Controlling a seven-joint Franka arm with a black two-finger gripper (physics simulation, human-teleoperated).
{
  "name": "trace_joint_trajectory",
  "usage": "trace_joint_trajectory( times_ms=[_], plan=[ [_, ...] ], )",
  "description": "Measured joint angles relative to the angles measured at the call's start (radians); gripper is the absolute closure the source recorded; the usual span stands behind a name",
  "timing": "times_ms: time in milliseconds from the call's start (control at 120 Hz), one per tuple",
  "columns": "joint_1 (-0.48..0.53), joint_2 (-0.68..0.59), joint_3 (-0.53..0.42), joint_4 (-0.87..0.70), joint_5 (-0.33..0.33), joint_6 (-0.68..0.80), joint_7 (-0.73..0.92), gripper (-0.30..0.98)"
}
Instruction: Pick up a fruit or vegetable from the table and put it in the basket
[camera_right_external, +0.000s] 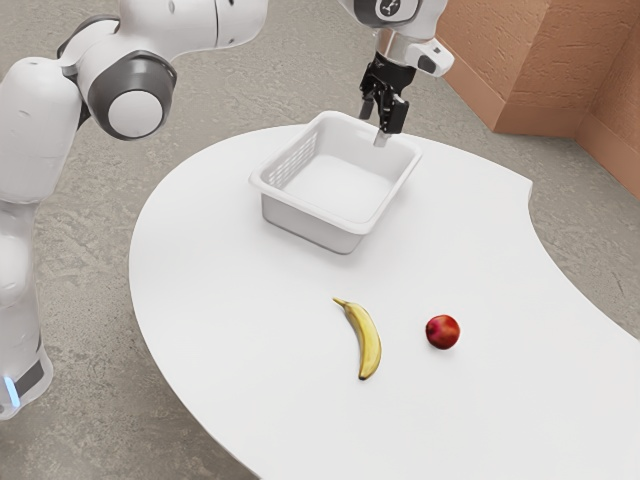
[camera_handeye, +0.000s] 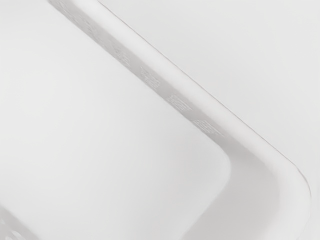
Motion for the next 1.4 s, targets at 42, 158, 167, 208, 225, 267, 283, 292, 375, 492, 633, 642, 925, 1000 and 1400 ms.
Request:
trace_joint_trajectory(
  times_ms=[42,158,167,208,225,267,283,292,375,492,633,642,925,1000,1400],
  plan=[
    [0.0,0.0,0.0,0.0,-0.001,0.0,0.0,0.0],
    [0.001,0.0,0.001,0.0,-0.004,0.0,0.002,0.0],
    [0.002,0.0,0.001,0.0,-0.005,0.0,0.002,0.0],
    [0.002,0.0,0.001,0.0,-0.007,0.0,0.003,0.0],
    [0.002,0.0,0.001,0.0,-0.008,0.0,0.003,0.0],
    [0.002,0.0,0.001,-0.001,-0.009,0.0,0.004,0.0],
    [0.002,0.0,0.001,-0.001,-0.009,0.0,0.004,0.0],
    [0.002,0.0,0.001,-0.001,-0.009,0.0,0.004,0.0],
    [0.004,-0.001,0.003,-0.002,-0.016,0.0,-0.001,0.0],
    [0.017,-0.001,0.007,-0.003,-0.035,0.0,-0.006,0.0],
    [0.025,-0.051,-0.075,0.027,-0.049,-0.028,-0.001,0.0],
    [0.024,-0.053,-0.083,0.03,-0.047,-0.031,0.002,0.0],
    [0.003,-0.017,-0.231,0.028,0.016,-0.066,0.119,0.0],
    [0.003,-0.005,-0.238,0.033,0.021,-0.06,0.163,0.0],
    [-0.091,0.108,-0.434,0.088,-0.073,0.037,0.55,0.0]
  ],
)
